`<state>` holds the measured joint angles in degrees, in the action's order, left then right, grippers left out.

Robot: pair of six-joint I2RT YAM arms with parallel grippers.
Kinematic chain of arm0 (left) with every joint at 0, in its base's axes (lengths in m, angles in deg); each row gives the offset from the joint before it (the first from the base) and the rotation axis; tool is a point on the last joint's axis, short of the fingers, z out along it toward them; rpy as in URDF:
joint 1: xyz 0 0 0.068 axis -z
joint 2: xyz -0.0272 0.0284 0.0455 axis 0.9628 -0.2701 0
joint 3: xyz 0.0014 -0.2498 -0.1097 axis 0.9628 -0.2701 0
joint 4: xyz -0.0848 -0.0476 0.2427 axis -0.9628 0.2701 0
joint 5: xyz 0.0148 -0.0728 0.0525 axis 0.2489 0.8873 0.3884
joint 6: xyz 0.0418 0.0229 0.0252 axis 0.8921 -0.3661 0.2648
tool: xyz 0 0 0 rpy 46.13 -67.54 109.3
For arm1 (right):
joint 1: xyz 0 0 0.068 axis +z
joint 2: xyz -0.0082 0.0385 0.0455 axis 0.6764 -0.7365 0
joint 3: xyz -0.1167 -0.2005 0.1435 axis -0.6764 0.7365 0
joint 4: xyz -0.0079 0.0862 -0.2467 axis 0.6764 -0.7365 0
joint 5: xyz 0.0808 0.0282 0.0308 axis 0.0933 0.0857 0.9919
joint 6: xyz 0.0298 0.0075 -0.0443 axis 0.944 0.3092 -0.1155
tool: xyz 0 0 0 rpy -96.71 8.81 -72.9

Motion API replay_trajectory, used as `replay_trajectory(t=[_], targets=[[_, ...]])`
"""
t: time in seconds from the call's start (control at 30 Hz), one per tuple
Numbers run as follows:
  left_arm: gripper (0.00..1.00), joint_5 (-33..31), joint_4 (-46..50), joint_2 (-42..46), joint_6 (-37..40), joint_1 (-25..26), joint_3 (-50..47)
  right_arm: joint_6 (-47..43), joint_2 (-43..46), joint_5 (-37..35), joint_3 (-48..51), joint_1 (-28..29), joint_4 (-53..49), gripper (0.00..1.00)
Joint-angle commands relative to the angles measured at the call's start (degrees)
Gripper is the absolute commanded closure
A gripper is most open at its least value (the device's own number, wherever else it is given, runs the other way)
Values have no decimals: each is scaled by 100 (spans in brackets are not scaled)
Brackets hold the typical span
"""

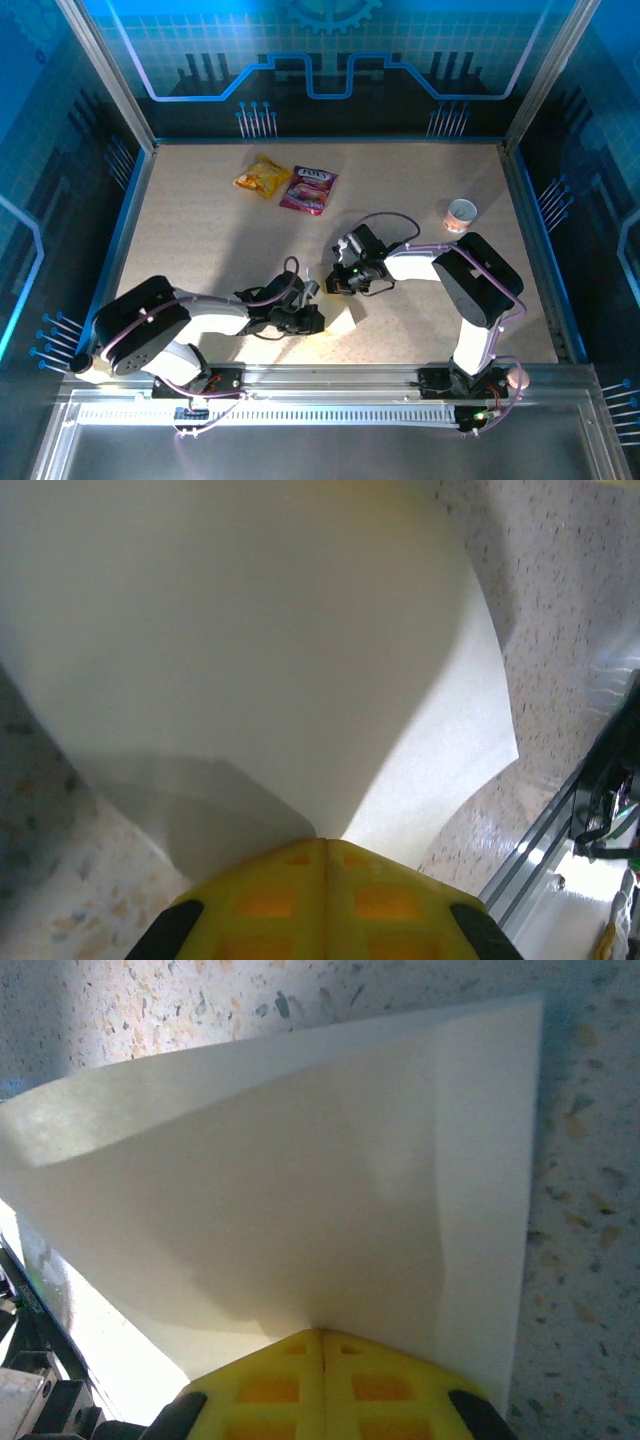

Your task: Fold a paper plane with a square sheet of paper (fold left side to right side)

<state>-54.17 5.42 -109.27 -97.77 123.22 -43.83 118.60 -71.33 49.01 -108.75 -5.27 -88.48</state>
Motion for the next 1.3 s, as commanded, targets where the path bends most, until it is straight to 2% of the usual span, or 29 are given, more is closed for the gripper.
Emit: replay_trajectory(t=[0.0,0.3,0.47,0.73,0.9,1.13,1.27], targets=[[92,176,732,168,-13,207,-328,-73,-543,-1064,260,-169,-841,100],[92,155,1142,595,-70,450,-442,-94,-551,-1055,243,-206,-865,100],[92,96,1219,953,-154,407,-547,-99,-507,-988,289,-205,-755,100],[89,367,1871,1627,302,-594,-54,-46,-241,-935,432,-204,-593,100],[93,516,1673,1125,536,-1123,351,36,-208,-864,473,-197,-454,100],[96,472,1411,-21,795,-1130,977,58,-225,-859,472,-170,-444,100],[98,351,1371,-323,852,-1096,1101,60,-213,-841,472,-153,-420,100]])
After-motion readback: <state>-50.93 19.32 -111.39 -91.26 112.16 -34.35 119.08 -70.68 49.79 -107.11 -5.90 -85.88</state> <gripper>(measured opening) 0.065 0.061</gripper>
